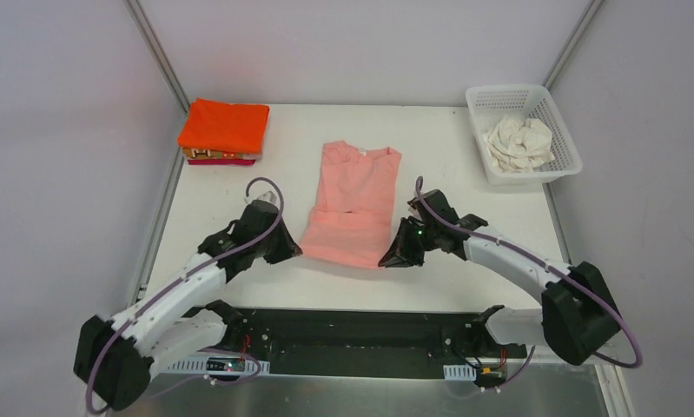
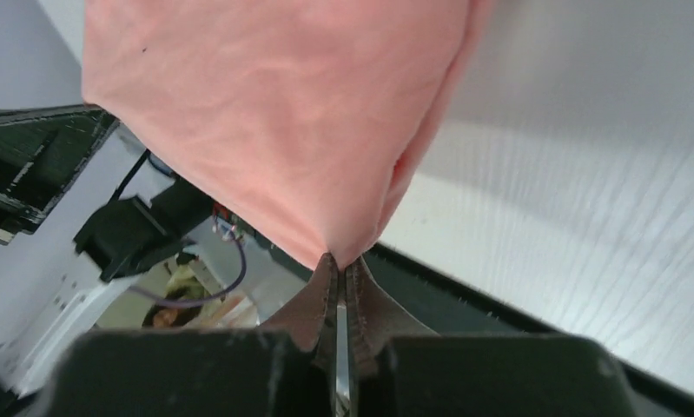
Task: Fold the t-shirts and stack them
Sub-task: Fold the long partially folded tshirt into a neat square
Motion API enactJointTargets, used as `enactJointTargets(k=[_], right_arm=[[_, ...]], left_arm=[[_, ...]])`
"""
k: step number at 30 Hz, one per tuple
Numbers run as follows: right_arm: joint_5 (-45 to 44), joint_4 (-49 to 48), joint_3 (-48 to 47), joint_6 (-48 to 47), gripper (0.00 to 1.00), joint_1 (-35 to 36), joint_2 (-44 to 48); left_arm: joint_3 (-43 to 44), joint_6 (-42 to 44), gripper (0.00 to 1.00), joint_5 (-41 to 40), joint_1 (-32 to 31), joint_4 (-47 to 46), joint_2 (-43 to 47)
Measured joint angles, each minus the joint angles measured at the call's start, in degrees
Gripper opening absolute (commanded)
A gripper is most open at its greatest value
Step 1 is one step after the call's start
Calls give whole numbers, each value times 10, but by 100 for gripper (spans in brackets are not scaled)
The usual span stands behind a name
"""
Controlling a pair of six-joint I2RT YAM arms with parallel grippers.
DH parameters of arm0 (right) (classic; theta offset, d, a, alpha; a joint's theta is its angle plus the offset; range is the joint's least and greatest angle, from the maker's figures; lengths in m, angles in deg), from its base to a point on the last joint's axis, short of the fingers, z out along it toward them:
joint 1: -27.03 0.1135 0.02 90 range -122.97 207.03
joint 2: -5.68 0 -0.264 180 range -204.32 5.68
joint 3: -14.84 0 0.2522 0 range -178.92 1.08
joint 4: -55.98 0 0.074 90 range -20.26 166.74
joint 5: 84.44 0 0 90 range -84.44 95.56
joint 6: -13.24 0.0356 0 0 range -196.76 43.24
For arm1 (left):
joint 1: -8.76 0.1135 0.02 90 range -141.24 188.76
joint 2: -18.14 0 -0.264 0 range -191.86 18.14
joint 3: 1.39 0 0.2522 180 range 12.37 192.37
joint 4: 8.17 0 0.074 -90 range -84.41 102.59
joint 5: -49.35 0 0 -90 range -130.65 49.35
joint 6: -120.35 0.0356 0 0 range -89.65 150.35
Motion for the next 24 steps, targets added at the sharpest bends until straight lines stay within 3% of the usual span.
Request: enactJointTargets(k=[4, 9, 18, 24], right_arm=[[49, 61, -6, 0, 0, 7, 61], [114, 118, -35, 4, 0, 8, 101], [178, 145, -64, 10, 0, -12, 119], [179, 148, -110, 0, 0, -76, 93]], left_arm=[[3, -5, 0, -8, -17, 50, 150], [33, -6, 0, -8, -20, 102, 223], [104, 8, 0, -28, -21, 126, 208], [181, 22, 0, -84, -21, 130, 105]])
